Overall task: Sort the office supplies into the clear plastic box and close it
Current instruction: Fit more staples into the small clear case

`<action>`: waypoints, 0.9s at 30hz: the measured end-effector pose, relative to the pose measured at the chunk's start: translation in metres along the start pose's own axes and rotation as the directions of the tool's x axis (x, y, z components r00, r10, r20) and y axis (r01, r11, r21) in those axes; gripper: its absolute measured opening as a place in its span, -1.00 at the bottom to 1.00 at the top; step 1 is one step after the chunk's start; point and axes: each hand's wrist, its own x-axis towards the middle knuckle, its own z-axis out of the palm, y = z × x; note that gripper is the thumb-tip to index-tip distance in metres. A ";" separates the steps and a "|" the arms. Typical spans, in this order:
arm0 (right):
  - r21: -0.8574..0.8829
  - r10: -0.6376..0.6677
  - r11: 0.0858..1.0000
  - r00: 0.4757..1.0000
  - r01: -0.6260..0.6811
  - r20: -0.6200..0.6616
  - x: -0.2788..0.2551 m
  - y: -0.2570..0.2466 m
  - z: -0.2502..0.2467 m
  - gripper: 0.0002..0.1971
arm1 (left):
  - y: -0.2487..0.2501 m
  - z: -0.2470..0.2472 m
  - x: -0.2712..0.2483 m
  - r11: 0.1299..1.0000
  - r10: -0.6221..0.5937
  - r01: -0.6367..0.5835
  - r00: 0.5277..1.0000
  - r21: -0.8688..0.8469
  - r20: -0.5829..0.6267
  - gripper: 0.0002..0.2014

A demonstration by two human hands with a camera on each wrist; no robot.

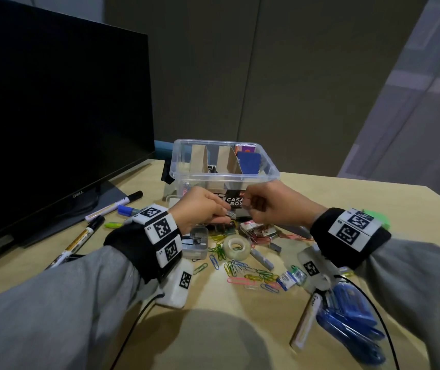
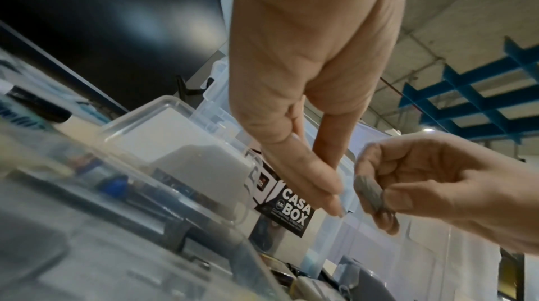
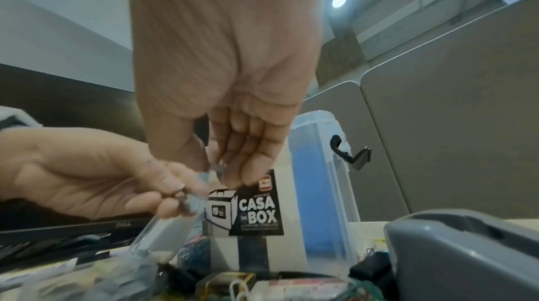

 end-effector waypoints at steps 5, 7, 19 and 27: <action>-0.048 -0.159 0.987 0.979 0.154 -0.130 0.000 -0.005 0.013 -0.92 | 0.003 -0.002 -0.002 0.985 -0.017 0.019 1.000 -0.170 0.015 -0.86; -0.087 -0.178 0.982 0.968 0.165 -0.176 0.002 -0.005 0.018 -0.90 | 0.003 -0.004 -0.004 0.974 -0.017 0.022 1.000 -0.224 0.026 -0.85; -0.103 -0.236 0.971 0.932 0.216 -0.274 0.013 -0.017 0.024 -0.83 | 0.003 -0.018 -0.008 0.952 -0.038 0.052 0.998 -0.303 0.050 -0.86; -0.116 -0.323 0.946 0.916 0.303 -0.237 0.032 -0.040 0.029 -0.84 | 0.004 -0.043 -0.023 0.987 0.034 -0.037 0.999 -0.159 -0.021 -0.87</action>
